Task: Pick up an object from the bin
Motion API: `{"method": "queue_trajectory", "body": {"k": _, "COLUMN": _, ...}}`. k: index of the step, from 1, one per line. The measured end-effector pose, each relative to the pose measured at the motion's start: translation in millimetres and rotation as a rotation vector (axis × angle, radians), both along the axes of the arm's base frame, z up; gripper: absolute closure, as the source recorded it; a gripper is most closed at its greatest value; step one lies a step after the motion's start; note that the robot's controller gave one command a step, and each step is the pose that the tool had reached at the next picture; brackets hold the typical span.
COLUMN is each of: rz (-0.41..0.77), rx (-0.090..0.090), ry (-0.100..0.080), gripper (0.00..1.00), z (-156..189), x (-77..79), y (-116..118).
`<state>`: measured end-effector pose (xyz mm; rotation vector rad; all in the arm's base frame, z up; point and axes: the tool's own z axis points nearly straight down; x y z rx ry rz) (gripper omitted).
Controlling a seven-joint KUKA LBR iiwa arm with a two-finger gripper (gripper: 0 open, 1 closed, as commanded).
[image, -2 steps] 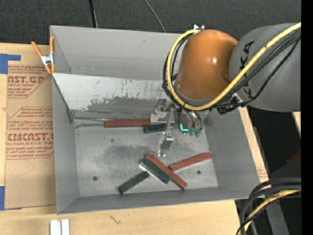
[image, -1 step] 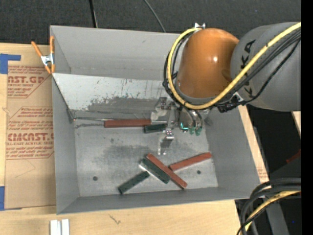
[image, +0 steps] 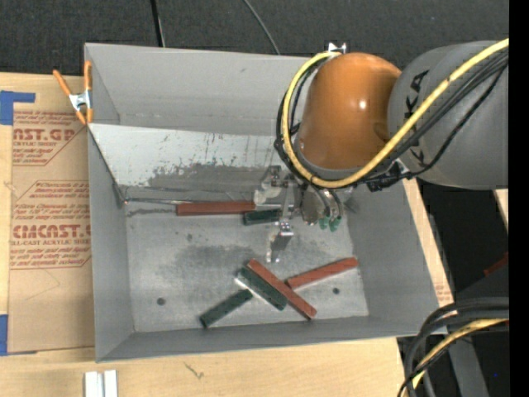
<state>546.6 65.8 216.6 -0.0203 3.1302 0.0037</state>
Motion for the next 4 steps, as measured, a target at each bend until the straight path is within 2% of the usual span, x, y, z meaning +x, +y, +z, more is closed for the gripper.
{"method": "queue_trajectory", "body": {"k": 1, "rz": 0.046, "rx": -0.003, "ry": 0.017, "gripper": 0.00, "z": -28.4, "x": 9.4, "y": -12.3}}
{"method": "queue_trajectory", "body": {"k": 2, "rz": 0.141, "rx": -0.003, "ry": 0.002, "gripper": 0.00, "z": -68.6, "x": -14.7, "y": -6.3}}
{"method": "queue_trajectory", "body": {"k": 4, "rz": 0.176, "rx": -0.003, "ry": 0.014, "gripper": 0.00, "z": -111.2, "x": -28.1, "y": -0.7}}
